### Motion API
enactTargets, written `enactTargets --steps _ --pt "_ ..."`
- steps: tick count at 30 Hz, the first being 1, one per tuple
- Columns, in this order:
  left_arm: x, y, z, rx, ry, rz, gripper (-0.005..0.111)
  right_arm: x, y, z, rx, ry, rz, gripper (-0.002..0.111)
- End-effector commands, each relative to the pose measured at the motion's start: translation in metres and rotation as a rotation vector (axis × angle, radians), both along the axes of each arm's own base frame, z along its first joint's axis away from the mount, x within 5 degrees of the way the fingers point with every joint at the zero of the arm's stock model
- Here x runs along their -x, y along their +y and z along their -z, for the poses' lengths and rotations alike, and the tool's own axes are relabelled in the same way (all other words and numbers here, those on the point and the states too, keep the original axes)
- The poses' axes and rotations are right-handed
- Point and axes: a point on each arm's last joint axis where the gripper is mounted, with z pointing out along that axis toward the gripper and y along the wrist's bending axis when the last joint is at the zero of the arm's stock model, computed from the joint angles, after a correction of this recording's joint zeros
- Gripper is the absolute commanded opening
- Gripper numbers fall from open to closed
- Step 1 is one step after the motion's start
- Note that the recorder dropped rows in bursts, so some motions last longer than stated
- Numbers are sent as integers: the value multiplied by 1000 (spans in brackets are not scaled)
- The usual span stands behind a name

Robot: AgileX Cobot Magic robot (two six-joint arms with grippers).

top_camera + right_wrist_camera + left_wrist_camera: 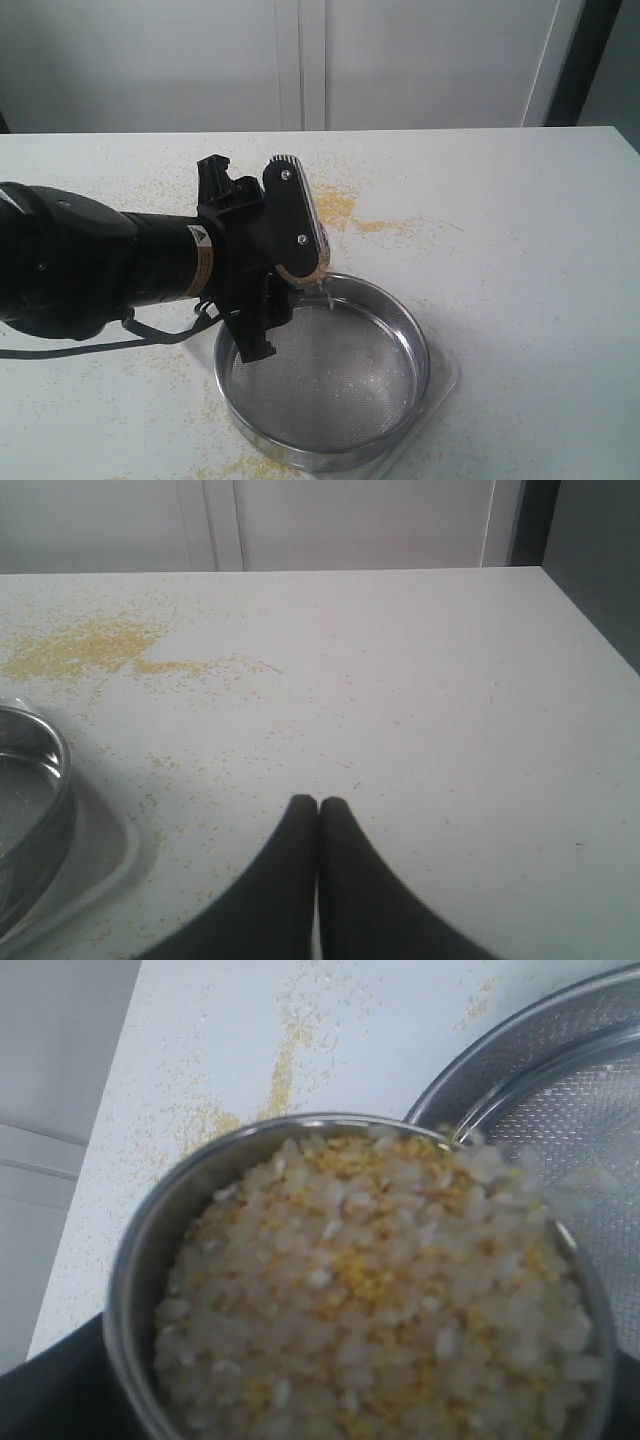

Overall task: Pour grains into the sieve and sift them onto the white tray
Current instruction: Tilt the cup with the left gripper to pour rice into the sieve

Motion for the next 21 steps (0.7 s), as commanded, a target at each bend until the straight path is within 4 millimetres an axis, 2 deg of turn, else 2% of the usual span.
enactTargets --steps 1,21 --pt "-1 -1 -7 -7 -42 17 0 0 0 0 -1 -15 -6 0" --pt "-12 -4 21 -134 -51 1 0 0 0 0 -1 -15 -6 0"
